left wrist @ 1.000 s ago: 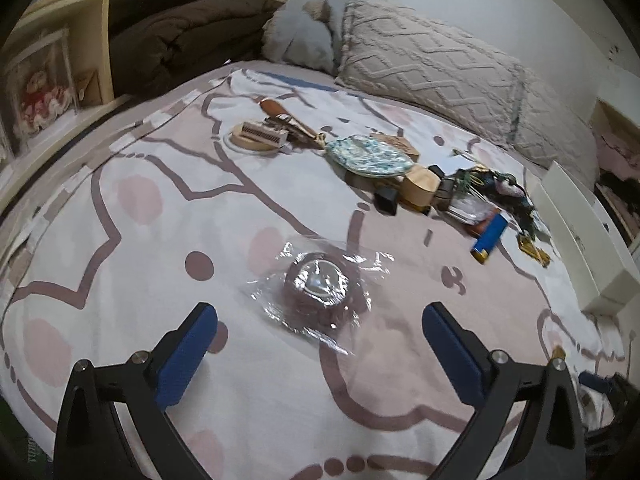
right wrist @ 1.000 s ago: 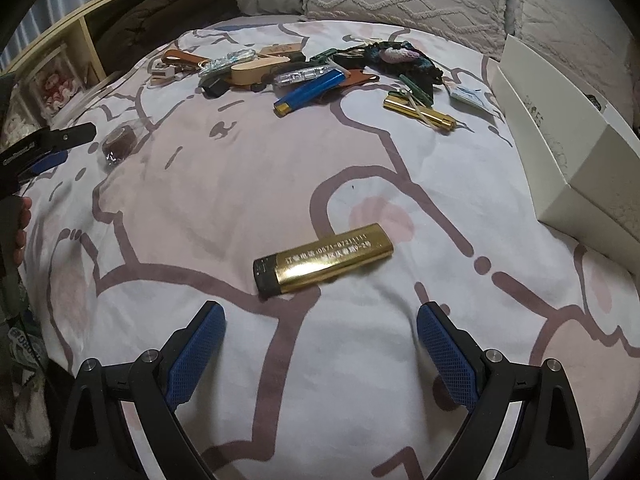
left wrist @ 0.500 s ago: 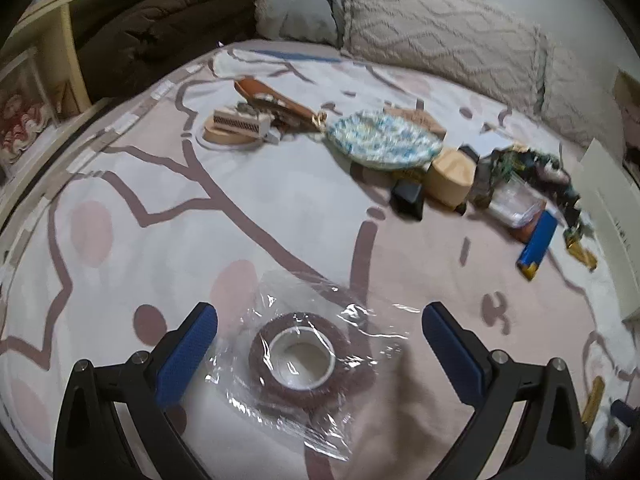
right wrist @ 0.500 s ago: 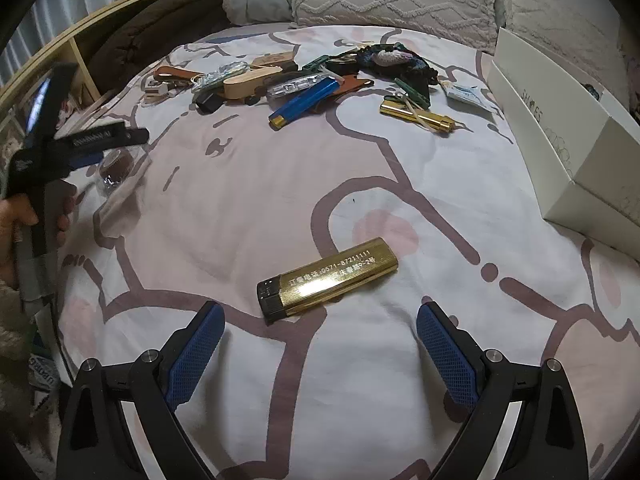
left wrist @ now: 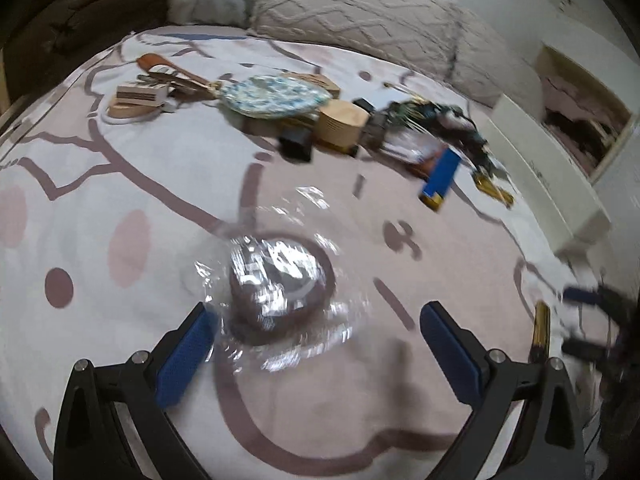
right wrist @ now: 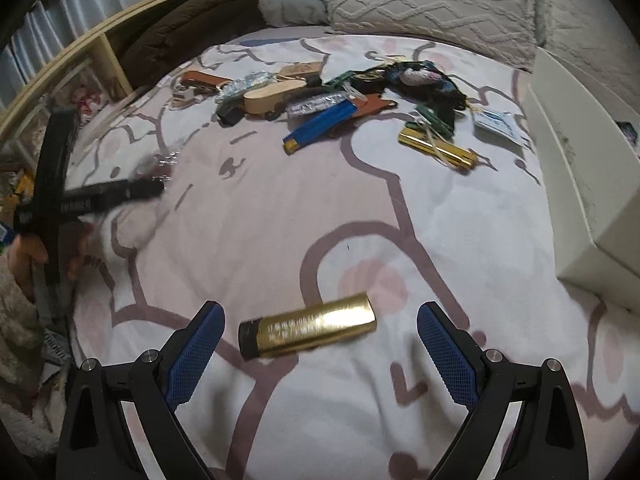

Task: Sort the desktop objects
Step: 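Lower the right gripper onto the gold lighter while the left descends to the wrapped tape roll, then close the left gripper on the wrapped tape roll while the right grips the gold lighter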

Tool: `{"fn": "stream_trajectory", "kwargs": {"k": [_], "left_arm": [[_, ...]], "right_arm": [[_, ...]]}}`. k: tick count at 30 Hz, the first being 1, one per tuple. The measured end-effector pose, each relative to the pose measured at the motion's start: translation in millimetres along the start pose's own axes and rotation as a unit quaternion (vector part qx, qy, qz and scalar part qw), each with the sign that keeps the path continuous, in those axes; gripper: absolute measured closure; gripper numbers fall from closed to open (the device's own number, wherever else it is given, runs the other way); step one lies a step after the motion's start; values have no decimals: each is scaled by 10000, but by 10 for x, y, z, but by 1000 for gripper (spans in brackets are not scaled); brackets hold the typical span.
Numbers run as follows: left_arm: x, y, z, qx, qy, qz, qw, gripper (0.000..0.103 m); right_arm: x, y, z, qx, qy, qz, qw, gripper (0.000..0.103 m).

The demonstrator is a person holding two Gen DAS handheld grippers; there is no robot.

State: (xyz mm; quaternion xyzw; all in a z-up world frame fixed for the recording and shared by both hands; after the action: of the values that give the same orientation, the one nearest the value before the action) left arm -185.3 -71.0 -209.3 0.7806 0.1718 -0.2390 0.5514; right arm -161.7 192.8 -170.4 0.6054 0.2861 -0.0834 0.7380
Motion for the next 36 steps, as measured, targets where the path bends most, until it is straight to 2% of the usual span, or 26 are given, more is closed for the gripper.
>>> {"fn": "stream_trajectory", "kwargs": {"k": [4, 10, 12, 16, 19, 21, 27, 30, 31, 32, 33, 36], "left_arm": [[43, 34, -55, 5, 11, -55, 10000, 2], [26, 118, 8, -271, 595, -232, 9976, 2], [-36, 122, -4, -353, 654, -289, 9968, 2], [-180, 92, -60, -897, 328, -340, 9948, 2], [-263, 38, -113, -1469, -134, -330, 9885, 2], [-288, -10, -116, -1589, -238, -258, 9867, 2], [-276, -126, 2, -1628, 40, -43, 9866, 2], [-229, -168, 71, -1542, 228, 49, 9878, 2], [-209, -178, 91, -1481, 309, 78, 9885, 2], [-193, -183, 107, -1430, 376, 93, 9890, 2], [-180, -183, 118, -1379, 432, 98, 9895, 5], [-159, -179, 140, -1336, 510, 73, 9897, 11]], "right_arm": [[-28, -113, 2, -249, 67, 146, 9996, 6], [10, -258, 47, -482, 20, 292, 9984, 6], [38, -263, 107, -564, 70, 291, 9980, 6], [109, -241, 224, -630, 212, 302, 9973, 6], [164, -233, 306, -542, 337, 293, 9975, 6], [177, -234, 326, -452, 314, 265, 9981, 6], [159, -258, 310, -61, -250, 134, 9996, 6], [166, -270, 353, 199, -181, 81, 9996, 7], [168, -266, 357, 254, -160, 50, 9995, 8], [169, -258, 355, 319, -139, 18, 9994, 17], [171, -248, 348, 404, -91, -4, 9991, 21], [175, -227, 336, 380, -85, -14, 9992, 21]]}}
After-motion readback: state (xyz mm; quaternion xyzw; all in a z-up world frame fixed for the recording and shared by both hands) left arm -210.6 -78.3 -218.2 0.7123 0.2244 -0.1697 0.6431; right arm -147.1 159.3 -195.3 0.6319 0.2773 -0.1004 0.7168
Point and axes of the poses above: each gripper's, at about its wrist camera, not at the fingertips, and y roughly against the way its jaws point, z to its left, x to its underside, the point moved 5 cm from there along -y, roughly the way its jaws point, and after that the axes turned 4 degrees about x, right-handed, at the moved point
